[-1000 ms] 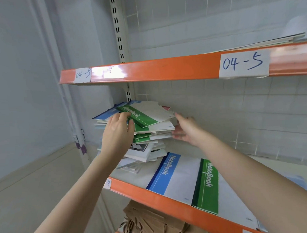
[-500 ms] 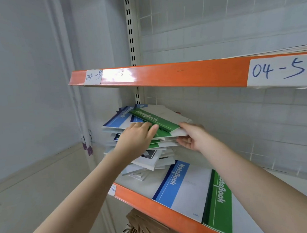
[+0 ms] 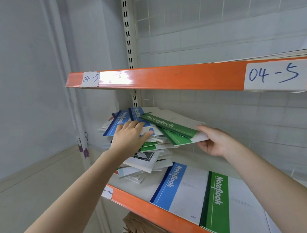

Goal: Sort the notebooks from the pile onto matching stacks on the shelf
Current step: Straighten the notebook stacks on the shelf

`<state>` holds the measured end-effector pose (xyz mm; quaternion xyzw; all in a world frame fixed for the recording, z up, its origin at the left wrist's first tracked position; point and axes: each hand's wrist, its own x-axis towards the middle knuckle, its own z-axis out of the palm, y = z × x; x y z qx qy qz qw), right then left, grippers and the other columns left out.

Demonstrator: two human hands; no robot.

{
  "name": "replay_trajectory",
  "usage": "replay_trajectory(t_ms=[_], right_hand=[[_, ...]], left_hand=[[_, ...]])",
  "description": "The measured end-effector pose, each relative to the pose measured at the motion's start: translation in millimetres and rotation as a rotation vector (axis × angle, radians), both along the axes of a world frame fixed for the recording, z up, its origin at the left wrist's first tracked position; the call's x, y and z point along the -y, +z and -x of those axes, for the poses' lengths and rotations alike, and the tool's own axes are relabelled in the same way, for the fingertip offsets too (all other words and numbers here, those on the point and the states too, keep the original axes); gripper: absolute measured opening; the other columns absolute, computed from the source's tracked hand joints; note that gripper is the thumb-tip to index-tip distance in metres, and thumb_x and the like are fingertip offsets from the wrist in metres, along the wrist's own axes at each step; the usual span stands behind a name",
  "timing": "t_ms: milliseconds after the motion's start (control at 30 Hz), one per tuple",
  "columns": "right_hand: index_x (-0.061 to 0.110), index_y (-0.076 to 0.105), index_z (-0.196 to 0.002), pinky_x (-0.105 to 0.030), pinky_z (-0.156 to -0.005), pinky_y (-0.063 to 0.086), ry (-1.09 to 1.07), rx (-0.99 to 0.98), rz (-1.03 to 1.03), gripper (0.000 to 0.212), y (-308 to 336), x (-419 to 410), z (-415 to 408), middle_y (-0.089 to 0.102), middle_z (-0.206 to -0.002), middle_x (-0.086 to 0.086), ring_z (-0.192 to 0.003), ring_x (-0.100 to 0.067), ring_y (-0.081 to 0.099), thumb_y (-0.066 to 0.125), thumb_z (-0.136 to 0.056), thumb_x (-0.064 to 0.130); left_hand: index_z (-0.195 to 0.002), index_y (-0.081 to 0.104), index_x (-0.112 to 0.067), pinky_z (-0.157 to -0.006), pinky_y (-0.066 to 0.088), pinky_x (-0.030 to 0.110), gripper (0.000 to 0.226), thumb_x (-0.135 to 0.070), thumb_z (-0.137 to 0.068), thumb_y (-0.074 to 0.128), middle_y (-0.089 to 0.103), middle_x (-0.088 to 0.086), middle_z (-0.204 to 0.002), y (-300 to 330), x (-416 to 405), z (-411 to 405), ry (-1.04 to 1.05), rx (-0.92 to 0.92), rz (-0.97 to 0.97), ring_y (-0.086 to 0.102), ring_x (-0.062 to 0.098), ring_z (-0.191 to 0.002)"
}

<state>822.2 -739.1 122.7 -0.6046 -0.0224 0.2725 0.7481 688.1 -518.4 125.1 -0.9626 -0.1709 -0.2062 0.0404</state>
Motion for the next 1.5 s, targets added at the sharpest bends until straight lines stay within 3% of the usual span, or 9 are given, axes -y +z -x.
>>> replay_trajectory(t_ms=[167, 333, 467, 633, 867, 1100, 1200, 1400, 1500], right_hand=[[0.011, 0.058, -0.086, -0.019, -0.04, 0.05, 0.018, -0.01, -0.012, 0.011, 1, -1, 2, 0.07, -0.064, -0.006, -0.055, -0.016, 0.067, 0.068, -0.085, 0.016], [0.013, 0.056, -0.086, -0.023, -0.047, 0.055, 0.01, -0.009, -0.051, 0.011, -1, -6, 9, 0.069, -0.064, -0.005, -0.071, -0.018, 0.063, 0.066, -0.086, 0.017], [0.009, 0.054, -0.093, -0.042, -0.073, 0.057, 0.076, -0.069, -0.14, 0.009, -3, -2, 22, 0.067, -0.089, -0.014, -0.081, -0.027, 0.065, 0.062, -0.089, 0.013], [0.0, 0.057, -0.103, -0.033, -0.057, 0.06, 0.227, -0.064, -0.169, 0.012, -7, 14, 45, 0.071, -0.087, -0.02, -0.07, -0.027, 0.072, 0.053, -0.093, 0.005], [0.0, 0.053, -0.097, -0.028, -0.044, 0.054, 0.122, -0.067, -0.263, 0.011, -17, 44, 72, 0.071, -0.07, -0.018, -0.059, -0.025, 0.07, 0.045, -0.093, -0.007], [-0.005, 0.052, -0.104, -0.026, -0.043, 0.053, -0.019, -0.203, -0.368, 0.013, -46, 89, 95, 0.066, -0.082, -0.024, -0.056, -0.027, 0.07, 0.047, -0.092, -0.005], [-0.004, 0.05, -0.11, -0.028, -0.042, 0.053, -0.057, -0.265, -0.396, 0.018, -57, 97, 104, 0.064, -0.086, -0.025, -0.055, -0.029, 0.069, 0.049, -0.092, -0.003], [0.004, 0.05, -0.1, -0.06, -0.085, 0.05, -0.047, -0.317, -0.488, 0.013, -66, 106, 124, 0.058, -0.113, -0.03, -0.103, -0.043, 0.058, 0.051, -0.089, -0.004], [0.0, 0.048, -0.111, -0.06, -0.077, 0.053, -0.056, -0.299, -0.529, 0.021, -71, 110, 125, 0.06, -0.105, -0.03, -0.094, -0.044, 0.062, 0.046, -0.091, -0.005]], left_hand=[[-0.143, 0.041, -0.025, -0.102, 0.032, 0.037, 0.05, -0.044, -0.097, 0.046, 0.05, 0.0, -0.137, -3, 0, 5, -0.087, 0.031, -0.211, 0.042, 0.023, -0.126], [-0.106, 0.072, -0.017, -0.062, 0.05, 0.036, 0.03, -0.012, -0.077, 0.078, 0.07, 0.004, -0.087, -10, 6, 19, -0.309, 0.295, -0.306, 0.064, 0.028, -0.078], [-0.091, 0.074, -0.013, -0.055, 0.047, 0.034, 0.027, 0.005, -0.071, 0.069, 0.068, 0.0, -0.08, -25, 22, 30, -0.397, 0.467, -0.379, 0.059, 0.022, -0.067], [-0.064, 0.057, -0.009, -0.048, 0.037, 0.036, 0.021, 0.009, -0.071, 0.066, 0.054, 0.003, -0.063, -42, 54, 46, -0.509, 0.613, -0.439, 0.045, 0.022, -0.054], [-0.073, 0.049, -0.014, -0.055, 0.035, 0.032, 0.022, -0.013, -0.091, 0.062, 0.054, 0.003, -0.062, -43, 101, 58, -0.662, 0.758, -0.469, 0.046, 0.021, -0.055], [-0.101, 0.056, -0.013, -0.078, 0.035, 0.038, 0.018, -0.023, -0.086, 0.055, 0.066, 0.006, -0.084, -69, 107, 68, -0.322, 0.805, -0.235, 0.055, 0.026, -0.082], [-0.089, 0.064, -0.009, -0.072, 0.034, 0.039, 0.017, -0.011, -0.078, 0.051, 0.065, 0.007, -0.083, -82, 103, 65, -0.289, 0.723, -0.207, 0.057, 0.03, -0.077], [-0.079, 0.053, -0.016, -0.066, 0.029, 0.034, 0.027, 0.009, -0.072, 0.061, 0.063, 0.003, -0.07, -93, 152, 62, -0.494, 0.89, -0.262, 0.045, 0.021, -0.072], [-0.069, 0.059, -0.014, -0.067, 0.027, 0.032, 0.023, 0.0, -0.087, 0.056, 0.063, 0.0, -0.066, -102, 180, 61, -0.562, 0.954, -0.235, 0.045, 0.019, -0.072]])
